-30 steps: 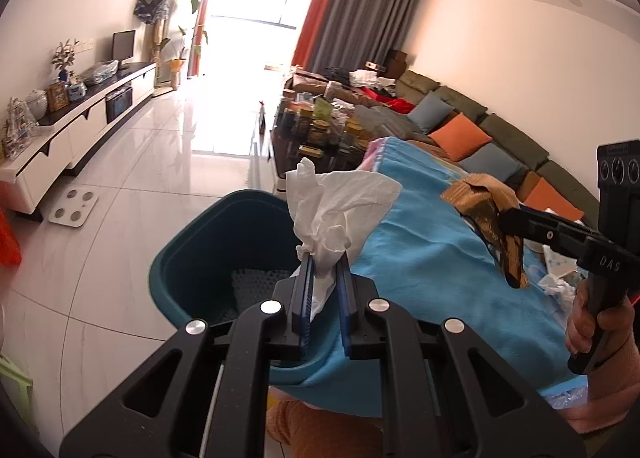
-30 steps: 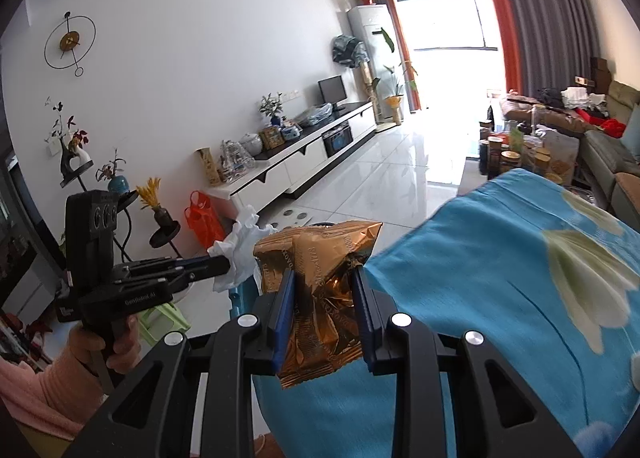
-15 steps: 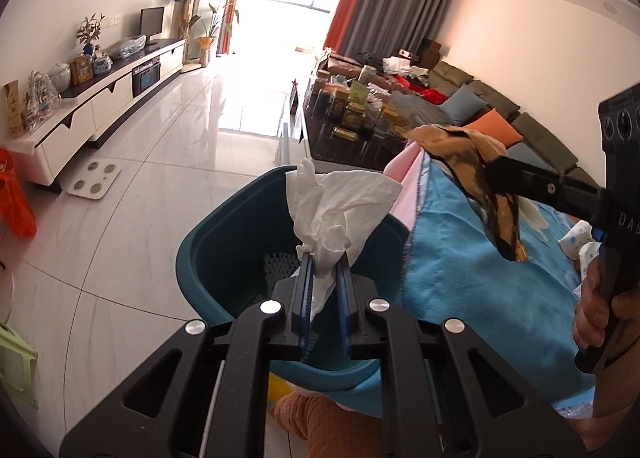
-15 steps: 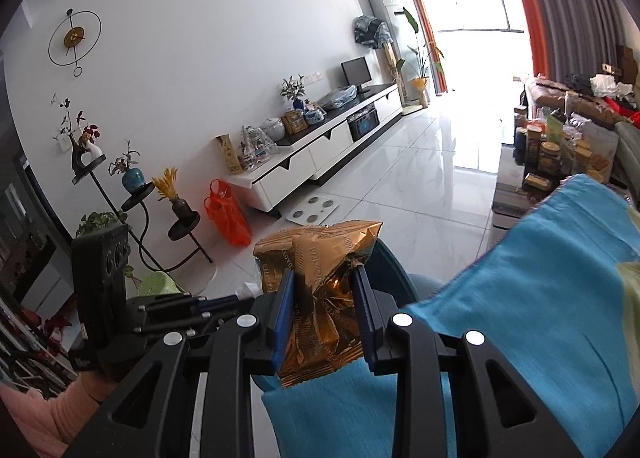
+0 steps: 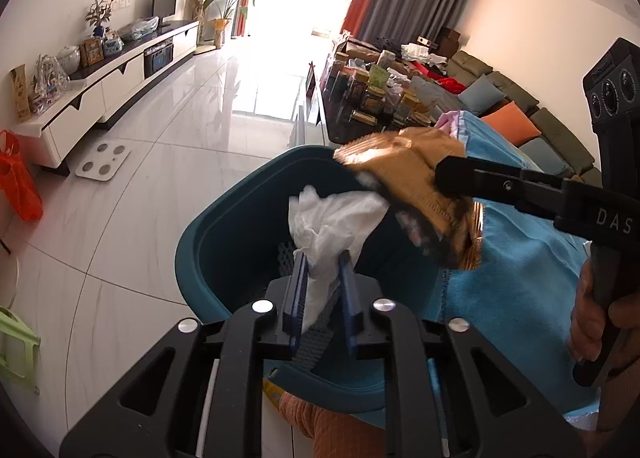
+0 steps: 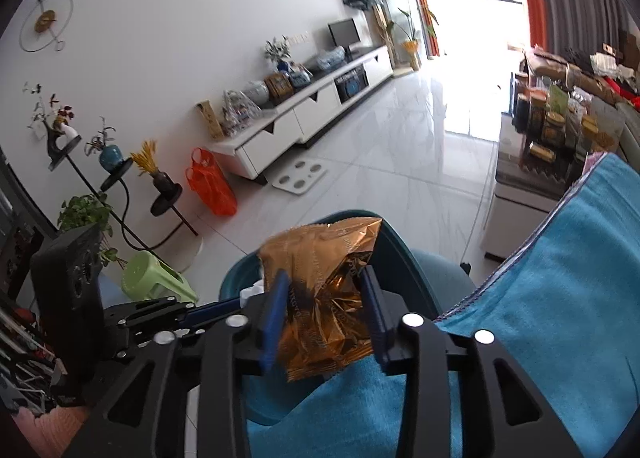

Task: Collect trash
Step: 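Carry tissue and gold wrapper over the teal bin and release both, then grasp a crumpled tissue with the left gripper while the right grasps a paper cup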

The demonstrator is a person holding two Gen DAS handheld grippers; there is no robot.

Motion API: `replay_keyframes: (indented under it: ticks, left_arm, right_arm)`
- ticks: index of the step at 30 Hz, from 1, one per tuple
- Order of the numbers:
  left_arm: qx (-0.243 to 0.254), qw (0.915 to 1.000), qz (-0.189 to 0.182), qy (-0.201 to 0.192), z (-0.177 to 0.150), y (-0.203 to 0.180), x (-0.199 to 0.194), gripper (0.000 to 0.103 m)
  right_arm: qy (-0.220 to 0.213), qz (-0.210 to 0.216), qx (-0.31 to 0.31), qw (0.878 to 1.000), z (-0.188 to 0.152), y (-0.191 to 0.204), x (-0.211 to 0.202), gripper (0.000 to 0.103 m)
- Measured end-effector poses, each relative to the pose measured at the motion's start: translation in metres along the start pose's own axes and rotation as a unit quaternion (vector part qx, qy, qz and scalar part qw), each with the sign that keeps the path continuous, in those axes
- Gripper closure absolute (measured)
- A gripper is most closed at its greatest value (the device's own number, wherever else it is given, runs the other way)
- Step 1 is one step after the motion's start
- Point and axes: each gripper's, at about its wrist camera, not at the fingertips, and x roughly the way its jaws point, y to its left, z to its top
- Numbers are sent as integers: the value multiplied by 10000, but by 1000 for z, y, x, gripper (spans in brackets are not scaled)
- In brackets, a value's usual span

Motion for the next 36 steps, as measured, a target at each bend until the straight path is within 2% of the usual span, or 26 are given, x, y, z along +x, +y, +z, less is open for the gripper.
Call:
replay_keyframes:
  ticks: [4,6,12,15,18,22,27,31,36]
  left_arm:
    - [-75,10000,22,43,1,4,7,74]
    - [-109,9999,44,60,1,6,9,73]
    - [-109,9999,-12,-19,1,3,7,69]
    - [-16,9998,-100,-148,-2,-3,-2,62]
    - [161,9990,-267,-318,-3,-17,-13,58]
    - [471,9951,-704,-516,-3,-46,-29,53]
    - [1042,9834,-1376,-557,-11,-104,-38,50]
    - [1537,9671,-1982,-430,-21,-161,-34,49]
    - [2031,9461,-2518,-178,-40,-219,-23,48]
  right_arm:
    - [98,-9,90,9999,-2,-3,5,65]
    - [97,-8,125,9999,-4,-6,4,65]
    - [-52,24,139,9999,-11,-11,-14,65]
    - [-190,25,98,9998,-18,-13,-31,61]
    - [-348,19,48,9994,-28,-15,-52,59]
    - [-637,-72,-26,9979,-43,-21,-89,55]
    - [-1054,-424,80,9935,-70,-37,-145,53]
    - [-1325,-767,365,9875,-97,-58,-188,53]
    - [-1642,-1395,885,9725,-137,-91,-241,53]
